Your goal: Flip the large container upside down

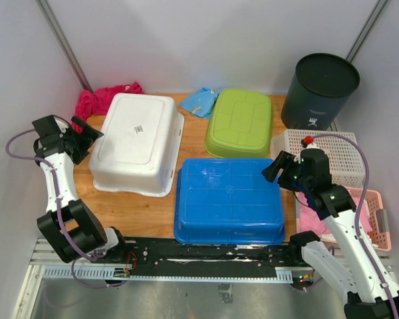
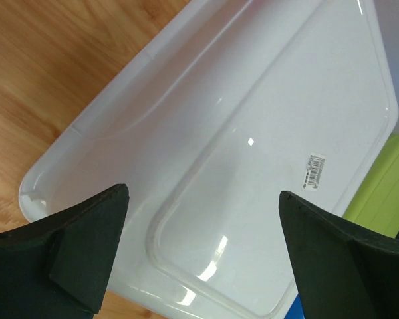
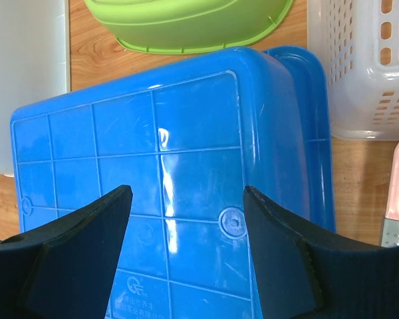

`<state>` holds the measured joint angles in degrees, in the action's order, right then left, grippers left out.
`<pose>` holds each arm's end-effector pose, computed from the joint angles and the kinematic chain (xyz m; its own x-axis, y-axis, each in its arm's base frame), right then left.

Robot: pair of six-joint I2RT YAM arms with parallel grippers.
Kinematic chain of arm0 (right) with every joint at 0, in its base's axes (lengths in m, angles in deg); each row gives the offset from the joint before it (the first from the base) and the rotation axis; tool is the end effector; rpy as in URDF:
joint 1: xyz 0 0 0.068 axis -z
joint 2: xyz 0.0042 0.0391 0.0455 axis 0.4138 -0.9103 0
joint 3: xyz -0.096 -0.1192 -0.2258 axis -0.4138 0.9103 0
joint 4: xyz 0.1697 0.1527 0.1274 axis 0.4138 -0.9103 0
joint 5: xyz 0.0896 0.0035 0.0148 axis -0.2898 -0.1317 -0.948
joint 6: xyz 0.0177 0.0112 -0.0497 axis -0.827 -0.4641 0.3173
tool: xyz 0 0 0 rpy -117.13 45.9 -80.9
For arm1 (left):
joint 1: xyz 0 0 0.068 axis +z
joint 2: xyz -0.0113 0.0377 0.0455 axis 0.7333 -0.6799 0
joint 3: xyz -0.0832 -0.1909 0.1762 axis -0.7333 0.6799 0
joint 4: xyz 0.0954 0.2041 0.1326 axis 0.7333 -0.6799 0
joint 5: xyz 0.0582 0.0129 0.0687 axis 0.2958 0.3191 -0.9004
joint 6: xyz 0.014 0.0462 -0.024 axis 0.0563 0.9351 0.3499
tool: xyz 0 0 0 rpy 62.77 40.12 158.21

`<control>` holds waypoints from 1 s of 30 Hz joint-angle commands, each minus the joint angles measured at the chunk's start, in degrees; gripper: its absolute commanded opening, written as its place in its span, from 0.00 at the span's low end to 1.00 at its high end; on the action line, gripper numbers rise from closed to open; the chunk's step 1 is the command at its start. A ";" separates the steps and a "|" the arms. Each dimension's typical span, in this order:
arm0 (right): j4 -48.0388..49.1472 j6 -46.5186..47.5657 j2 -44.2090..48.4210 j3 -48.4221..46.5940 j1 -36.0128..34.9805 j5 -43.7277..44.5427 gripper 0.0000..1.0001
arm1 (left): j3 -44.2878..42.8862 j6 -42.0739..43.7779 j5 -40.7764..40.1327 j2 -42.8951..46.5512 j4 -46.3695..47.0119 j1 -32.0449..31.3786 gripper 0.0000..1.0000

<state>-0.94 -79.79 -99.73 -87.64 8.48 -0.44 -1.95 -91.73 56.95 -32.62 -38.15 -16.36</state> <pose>0.1465 0.0452 0.3080 -0.6102 0.4557 -0.6480 0.0318 0.8314 0.5548 0.2469 0.1327 0.2992 -0.3851 -0.7611 -0.5220 -0.5128 0.6467 -0.5646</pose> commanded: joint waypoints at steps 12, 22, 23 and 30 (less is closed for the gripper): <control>-3.83 3.45 -4.06 -6.63 0.12 7.34 0.74 | -11.32 3.19 -20.48 8.82 -3.45 -32.48 0.99; -22.18 1.88 -9.35 -20.10 0.12 42.70 0.79 | -3.64 4.72 -28.38 11.54 -4.24 -59.90 0.99; -22.57 1.92 -8.85 -20.14 0.13 44.47 0.79 | -2.28 4.84 -28.65 12.47 -3.74 -61.31 0.99; -23.84 1.19 -3.53 -19.43 0.11 53.29 0.81 | 8.01 7.13 -26.76 22.22 -0.36 -63.59 0.99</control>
<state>-21.73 -77.98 -106.59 -106.67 8.48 43.08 3.27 -86.53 30.87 -15.72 -41.32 -79.57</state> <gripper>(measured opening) 0.795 0.991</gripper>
